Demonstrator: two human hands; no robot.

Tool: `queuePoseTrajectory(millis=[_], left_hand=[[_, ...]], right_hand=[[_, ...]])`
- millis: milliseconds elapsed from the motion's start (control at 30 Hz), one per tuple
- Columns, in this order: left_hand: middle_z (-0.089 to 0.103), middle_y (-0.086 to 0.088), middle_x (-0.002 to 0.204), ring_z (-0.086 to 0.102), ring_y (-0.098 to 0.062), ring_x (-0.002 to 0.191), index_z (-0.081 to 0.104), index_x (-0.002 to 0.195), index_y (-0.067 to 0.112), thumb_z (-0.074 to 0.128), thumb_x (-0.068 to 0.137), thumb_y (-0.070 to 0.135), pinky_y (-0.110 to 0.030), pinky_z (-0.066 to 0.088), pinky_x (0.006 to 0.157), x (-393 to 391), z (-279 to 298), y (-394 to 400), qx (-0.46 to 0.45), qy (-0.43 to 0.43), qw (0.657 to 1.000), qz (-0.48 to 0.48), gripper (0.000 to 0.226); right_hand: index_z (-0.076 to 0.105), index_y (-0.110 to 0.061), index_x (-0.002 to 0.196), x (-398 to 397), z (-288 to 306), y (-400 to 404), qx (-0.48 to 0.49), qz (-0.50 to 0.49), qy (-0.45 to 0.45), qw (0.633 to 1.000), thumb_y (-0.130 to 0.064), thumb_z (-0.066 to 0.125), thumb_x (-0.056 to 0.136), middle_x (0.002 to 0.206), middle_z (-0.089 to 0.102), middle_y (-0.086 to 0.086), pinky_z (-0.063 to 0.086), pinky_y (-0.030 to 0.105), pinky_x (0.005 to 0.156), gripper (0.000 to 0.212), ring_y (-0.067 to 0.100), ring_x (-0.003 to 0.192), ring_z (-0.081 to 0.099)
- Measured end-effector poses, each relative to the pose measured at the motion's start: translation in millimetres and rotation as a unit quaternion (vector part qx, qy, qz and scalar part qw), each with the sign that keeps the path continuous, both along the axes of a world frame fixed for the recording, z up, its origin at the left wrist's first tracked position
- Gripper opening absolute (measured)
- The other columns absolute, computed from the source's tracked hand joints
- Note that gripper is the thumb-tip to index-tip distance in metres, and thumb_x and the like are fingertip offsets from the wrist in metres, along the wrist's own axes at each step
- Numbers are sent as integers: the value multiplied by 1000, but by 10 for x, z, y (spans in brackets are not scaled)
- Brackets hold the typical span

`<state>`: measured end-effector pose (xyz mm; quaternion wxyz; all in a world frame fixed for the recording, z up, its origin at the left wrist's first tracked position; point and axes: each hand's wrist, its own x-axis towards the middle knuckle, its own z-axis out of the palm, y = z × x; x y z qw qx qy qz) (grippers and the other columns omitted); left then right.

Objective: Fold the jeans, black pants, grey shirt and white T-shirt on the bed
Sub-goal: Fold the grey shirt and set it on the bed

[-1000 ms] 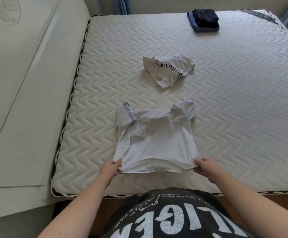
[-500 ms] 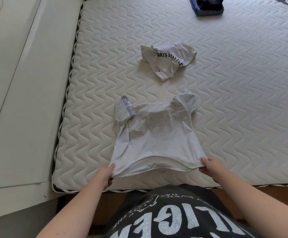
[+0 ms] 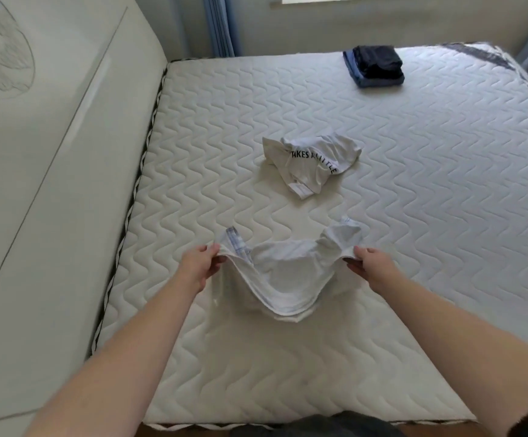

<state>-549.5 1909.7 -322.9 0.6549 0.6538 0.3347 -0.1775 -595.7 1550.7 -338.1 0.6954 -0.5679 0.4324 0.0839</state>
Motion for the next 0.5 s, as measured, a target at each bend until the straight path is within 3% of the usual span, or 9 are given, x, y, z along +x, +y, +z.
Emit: queuePoseTrajectory(millis=[67, 167, 233, 300, 333, 400, 500], left_hand=[[64, 5, 51, 61, -2, 42, 55, 79, 14, 56, 98, 13, -15, 47, 40, 510, 378, -34, -9, -65, 998, 16, 20], [66, 2, 53, 63, -4, 44, 54, 81, 13, 55, 98, 11, -17, 51, 42, 1243, 1056, -3, -25, -151, 987, 58, 17], [66, 0, 56, 63, -4, 43, 54, 83, 13, 55, 97, 10, -18, 51, 42, 1653, 1531, 66, -23, -195, 977, 79, 15], [65, 1, 52, 62, -3, 42, 54, 83, 12, 54, 98, 10, -17, 49, 41, 1972, 1979, 158, -18, -230, 969, 87, 15], [65, 2, 50, 62, -3, 42, 55, 82, 12, 54, 98, 10, -16, 49, 41, 2101, 2180, 211, -16, -246, 965, 90, 16], [67, -2, 58, 63, -4, 44, 56, 81, 12, 54, 97, 9, -15, 49, 42, 2314, 2543, 314, -14, -274, 956, 99, 16], [64, -9, 83, 66, -6, 51, 58, 84, 11, 55, 96, 7, -16, 51, 45, 2532, 2983, 434, -24, -305, 945, 119, 13]], right_hand=[[58, -5, 86, 555, 372, -40, 2, -26, -48, 999, -12, 59, 96, 90, 61, 14, 59, 30, 71, 12, 19, 71, 62], [60, -4, 86, 1303, 1034, -197, -3, -30, -139, 990, -11, 60, 96, 85, 62, 12, 58, 22, 56, 12, 18, 72, 64], [62, -2, 92, 1726, 1502, -353, -30, -34, -187, 981, -15, 62, 95, 95, 63, 14, 60, 26, 67, 13, 22, 81, 66], [62, -3, 110, 2044, 1958, -523, -62, -47, -200, 977, -22, 66, 93, 110, 62, 16, 58, 33, 82, 26, 25, 89, 67], [60, -3, 115, 2164, 2166, -604, -62, -53, -220, 972, -22, 65, 93, 113, 62, 17, 58, 32, 82, 29, 24, 87, 68], [59, -3, 115, 2346, 2537, -747, -59, -66, -276, 957, -18, 63, 95, 114, 62, 18, 58, 25, 69, 26, 21, 78, 68], [57, -8, 97, 2487, 3010, -895, -67, -95, -315, 942, -16, 62, 95, 113, 58, 16, 57, 21, 55, 9, 18, 74, 65]])
